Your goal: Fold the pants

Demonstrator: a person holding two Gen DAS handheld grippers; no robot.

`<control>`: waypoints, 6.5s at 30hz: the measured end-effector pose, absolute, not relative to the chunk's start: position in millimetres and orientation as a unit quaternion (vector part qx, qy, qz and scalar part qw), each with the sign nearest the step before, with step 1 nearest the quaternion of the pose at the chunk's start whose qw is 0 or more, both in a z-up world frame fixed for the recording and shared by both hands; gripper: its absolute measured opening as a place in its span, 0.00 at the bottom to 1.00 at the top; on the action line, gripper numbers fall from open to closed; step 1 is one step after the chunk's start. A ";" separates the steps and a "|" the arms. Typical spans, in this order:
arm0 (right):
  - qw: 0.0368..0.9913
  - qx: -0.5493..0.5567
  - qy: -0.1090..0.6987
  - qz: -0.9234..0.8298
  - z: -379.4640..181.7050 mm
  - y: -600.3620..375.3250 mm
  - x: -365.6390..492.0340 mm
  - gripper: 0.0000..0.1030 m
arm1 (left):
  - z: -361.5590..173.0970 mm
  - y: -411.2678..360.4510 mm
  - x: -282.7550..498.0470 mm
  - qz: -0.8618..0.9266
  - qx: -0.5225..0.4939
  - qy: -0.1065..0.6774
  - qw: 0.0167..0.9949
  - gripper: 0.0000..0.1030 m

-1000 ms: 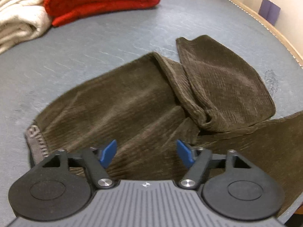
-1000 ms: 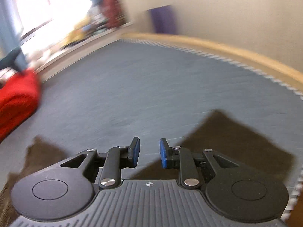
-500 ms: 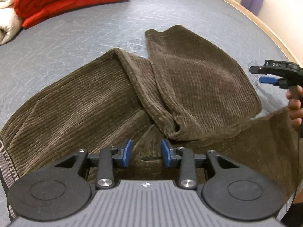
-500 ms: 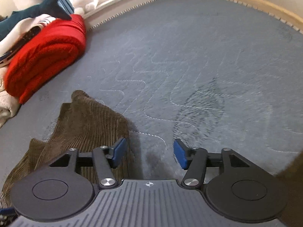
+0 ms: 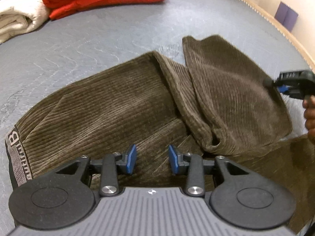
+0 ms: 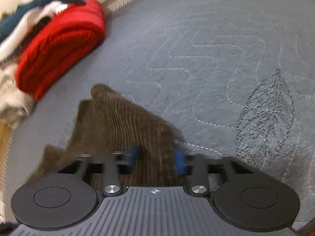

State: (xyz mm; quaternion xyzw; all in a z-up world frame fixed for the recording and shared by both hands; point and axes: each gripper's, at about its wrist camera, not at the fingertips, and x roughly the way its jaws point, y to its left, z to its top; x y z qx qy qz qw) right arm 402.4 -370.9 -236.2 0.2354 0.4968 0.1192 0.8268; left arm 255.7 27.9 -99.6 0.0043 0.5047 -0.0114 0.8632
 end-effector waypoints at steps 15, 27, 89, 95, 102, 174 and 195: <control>0.878 0.133 0.393 0.239 -141.0 -315.9 333.2 0.10 | -96.1 54.2 221.3 0.017 -0.070 0.506 0.860 0.40; 0.784 -0.090 0.405 0.462 -152.2 -204.5 232.4 0.13 | -79.1 67.5 260.1 0.015 -0.168 0.489 0.856 0.48; 0.754 0.518 0.361 -0.181 -278.9 -577.1 371.7 0.27 | -166.5 -67.3 320.2 -0.099 0.083 0.501 0.856 0.45; 0.709 0.596 0.326 -0.189 -293.3 -597.9 358.6 0.29 | -138.0 -35.8 320.9 -0.038 0.109 0.494 0.862 0.07; 0.674 0.640 0.310 -0.200 -304.4 -605.3 345.0 0.32 | -133.2 2.2 318.5 0.006 0.085 0.511 0.855 0.07; 0.796 0.348 0.425 -0.254 -250.8 -435.6 491.7 0.18 | -63.1 142.0 330.2 -0.027 -0.081 0.491 0.867 0.66; 0.895 0.119 0.411 0.122 -158.2 -234.9 209.5 0.44 | -61.4 141.9 272.7 -0.028 -0.047 0.491 0.869 0.66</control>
